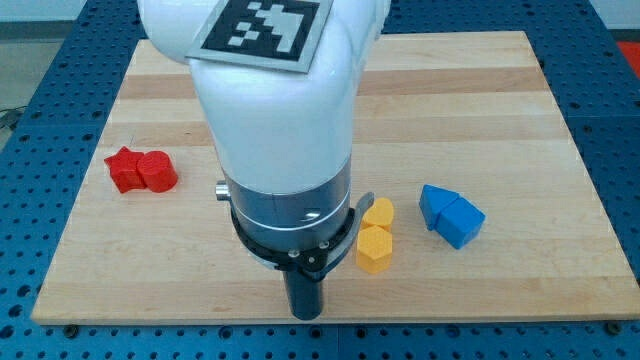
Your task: Push the blue cube into the yellow hexagon
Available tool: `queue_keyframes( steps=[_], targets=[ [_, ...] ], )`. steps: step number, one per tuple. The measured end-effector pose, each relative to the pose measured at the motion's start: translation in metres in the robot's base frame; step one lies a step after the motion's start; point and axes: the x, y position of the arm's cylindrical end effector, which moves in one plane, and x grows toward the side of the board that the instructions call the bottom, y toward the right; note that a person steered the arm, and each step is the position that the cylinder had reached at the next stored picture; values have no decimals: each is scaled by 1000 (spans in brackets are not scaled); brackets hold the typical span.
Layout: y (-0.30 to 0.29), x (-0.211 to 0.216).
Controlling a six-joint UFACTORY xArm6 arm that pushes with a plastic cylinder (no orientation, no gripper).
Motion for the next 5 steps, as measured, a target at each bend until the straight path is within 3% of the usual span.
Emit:
queue_keyframes(
  steps=[2, 3, 5],
  targets=[
    [128, -22],
    [160, -30],
    [140, -73]
  ],
)
